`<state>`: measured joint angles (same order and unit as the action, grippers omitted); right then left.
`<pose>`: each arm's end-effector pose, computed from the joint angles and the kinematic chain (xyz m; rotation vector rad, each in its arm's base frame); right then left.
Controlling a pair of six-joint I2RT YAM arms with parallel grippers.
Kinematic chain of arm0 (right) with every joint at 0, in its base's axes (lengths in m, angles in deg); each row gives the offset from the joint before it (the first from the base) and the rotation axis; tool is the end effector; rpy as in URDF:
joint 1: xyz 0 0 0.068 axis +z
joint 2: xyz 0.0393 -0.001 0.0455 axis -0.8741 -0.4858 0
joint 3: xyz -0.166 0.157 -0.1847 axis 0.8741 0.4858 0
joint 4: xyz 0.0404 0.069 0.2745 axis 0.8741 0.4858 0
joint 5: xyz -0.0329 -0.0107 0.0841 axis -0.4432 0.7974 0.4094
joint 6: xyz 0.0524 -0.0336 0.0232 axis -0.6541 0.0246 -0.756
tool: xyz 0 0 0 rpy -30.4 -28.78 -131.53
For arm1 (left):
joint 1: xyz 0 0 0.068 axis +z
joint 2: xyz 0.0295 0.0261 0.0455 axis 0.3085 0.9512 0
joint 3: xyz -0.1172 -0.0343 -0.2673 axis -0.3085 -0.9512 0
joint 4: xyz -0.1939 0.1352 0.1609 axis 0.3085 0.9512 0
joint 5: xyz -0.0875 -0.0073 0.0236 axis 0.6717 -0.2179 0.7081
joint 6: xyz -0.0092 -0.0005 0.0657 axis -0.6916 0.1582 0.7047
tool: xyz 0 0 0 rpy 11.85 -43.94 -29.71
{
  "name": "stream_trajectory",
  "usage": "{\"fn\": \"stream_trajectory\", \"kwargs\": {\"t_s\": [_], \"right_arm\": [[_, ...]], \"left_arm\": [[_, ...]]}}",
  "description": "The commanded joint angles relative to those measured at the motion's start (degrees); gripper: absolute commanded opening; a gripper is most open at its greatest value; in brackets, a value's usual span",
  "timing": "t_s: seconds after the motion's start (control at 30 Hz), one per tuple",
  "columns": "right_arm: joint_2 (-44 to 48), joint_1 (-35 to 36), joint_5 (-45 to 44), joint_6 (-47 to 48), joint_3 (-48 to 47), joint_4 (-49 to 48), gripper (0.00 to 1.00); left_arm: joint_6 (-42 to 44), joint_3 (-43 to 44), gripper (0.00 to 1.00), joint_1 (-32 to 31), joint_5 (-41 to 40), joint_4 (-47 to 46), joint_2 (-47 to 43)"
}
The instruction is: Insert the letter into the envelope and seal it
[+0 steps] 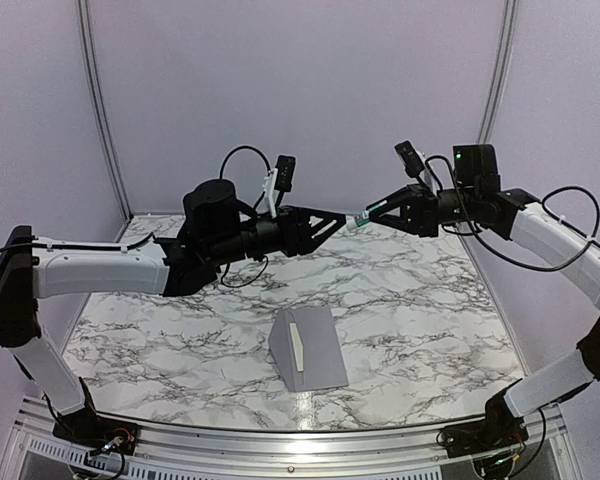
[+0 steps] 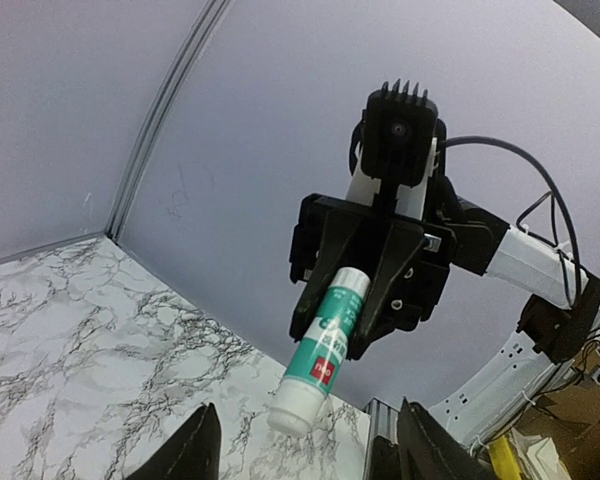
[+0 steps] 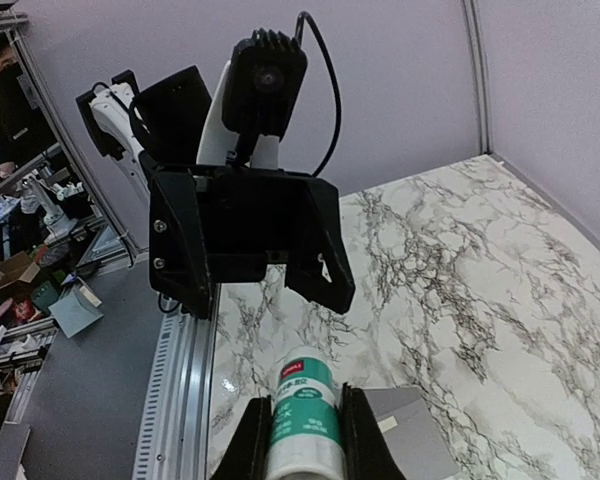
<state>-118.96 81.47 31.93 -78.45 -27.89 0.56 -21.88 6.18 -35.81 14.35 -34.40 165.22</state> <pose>0.2875 0.1589 0.3875 -1.1519 1.5721 1.2916 0.2470 -0.3646 0.3508 0.5955 1.4396 -1.4109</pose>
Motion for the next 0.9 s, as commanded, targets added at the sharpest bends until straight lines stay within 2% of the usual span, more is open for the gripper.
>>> {"fn": "stream_trajectory", "kwargs": {"t_s": [0.0,0.13,0.23,0.53,0.67,0.87], "right_arm": [[-0.36,-0.50,6.63,-9.40,1.24,-9.69,0.01],[-0.80,-0.51,7.29,-11.16,2.08,-11.76,0.01],[-0.65,-0.54,7.41,-12.92,3.03,-14.10,0.03],[-0.94,-0.50,7.02,-11.94,3.40,-13.24,0.04],[-0.95,-0.50,6.56,-11.53,3.55,-12.95,0.05],[-1.13,-0.50,6.09,-11.24,3.83,-12.84,0.06]], "left_arm": [[0.14,2.28,0.61,-0.18,3.49,-7.30,2.83],[-0.99,4.14,0.57,-0.55,6.18,-7.53,5.41],[-1.52,5.65,0.51,-0.54,8.40,-7.53,6.96],[-2.31,8.85,0.28,-0.54,11.84,-8.04,9.75],[-2.88,9.27,0.25,-0.45,12.79,-8.48,10.18],[-2.98,9.26,0.15,-0.45,13.92,-8.97,9.92]]}}
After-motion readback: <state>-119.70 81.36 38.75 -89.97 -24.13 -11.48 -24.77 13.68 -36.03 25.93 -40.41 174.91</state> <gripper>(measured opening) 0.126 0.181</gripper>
